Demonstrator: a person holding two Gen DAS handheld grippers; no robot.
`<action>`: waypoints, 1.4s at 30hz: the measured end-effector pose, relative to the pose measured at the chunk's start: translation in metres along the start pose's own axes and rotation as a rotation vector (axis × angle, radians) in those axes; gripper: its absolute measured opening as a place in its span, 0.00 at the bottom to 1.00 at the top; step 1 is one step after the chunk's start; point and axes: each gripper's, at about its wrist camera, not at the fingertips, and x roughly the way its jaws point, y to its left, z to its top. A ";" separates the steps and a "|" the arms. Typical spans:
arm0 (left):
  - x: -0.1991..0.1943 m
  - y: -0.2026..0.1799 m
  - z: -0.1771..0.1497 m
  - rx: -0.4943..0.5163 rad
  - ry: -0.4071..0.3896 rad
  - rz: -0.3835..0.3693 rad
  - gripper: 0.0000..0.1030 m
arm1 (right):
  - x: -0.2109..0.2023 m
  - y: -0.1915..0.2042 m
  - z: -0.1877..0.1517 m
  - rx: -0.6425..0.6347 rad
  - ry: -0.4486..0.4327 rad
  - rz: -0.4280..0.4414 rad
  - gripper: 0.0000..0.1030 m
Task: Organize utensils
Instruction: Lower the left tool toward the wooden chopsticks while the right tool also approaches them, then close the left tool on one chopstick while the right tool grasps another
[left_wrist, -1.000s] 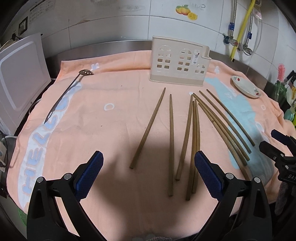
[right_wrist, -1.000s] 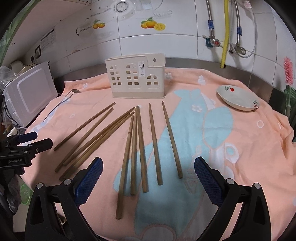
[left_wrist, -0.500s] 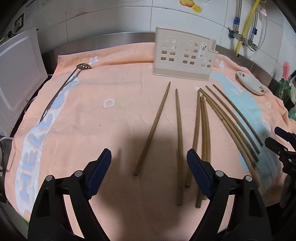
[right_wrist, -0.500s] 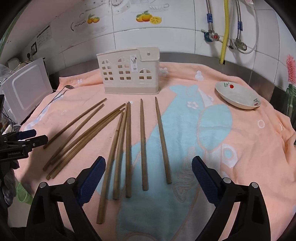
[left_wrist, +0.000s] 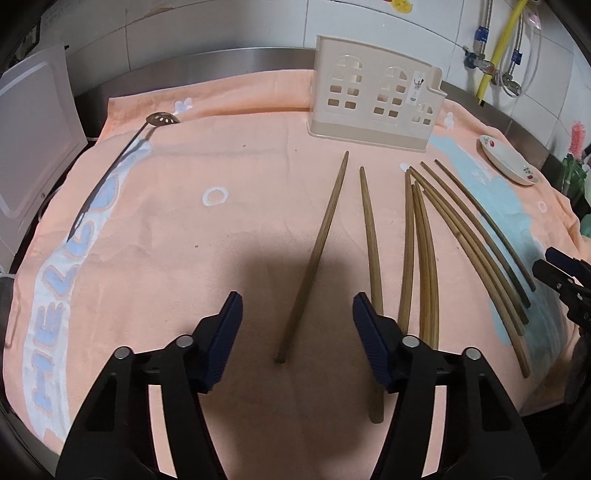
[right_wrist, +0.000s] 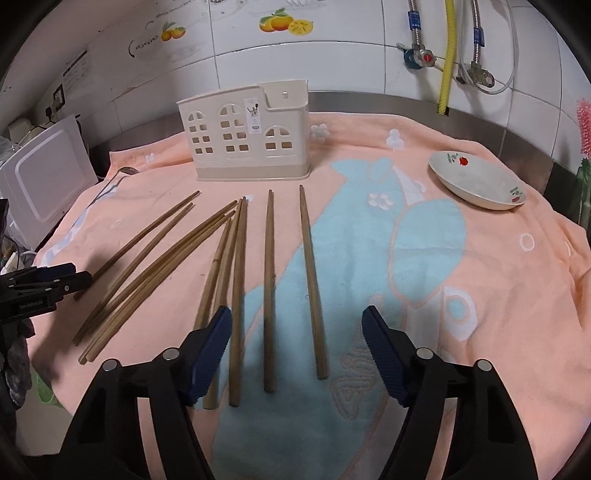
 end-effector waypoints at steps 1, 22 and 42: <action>0.001 0.000 0.000 0.001 0.002 -0.003 0.56 | 0.001 0.000 0.000 0.000 0.002 0.004 0.63; 0.008 -0.003 0.001 0.028 0.017 -0.073 0.41 | 0.033 -0.004 0.005 -0.025 0.080 0.012 0.31; 0.028 0.000 0.015 0.065 0.038 -0.097 0.16 | 0.039 -0.007 0.004 -0.008 0.097 0.012 0.22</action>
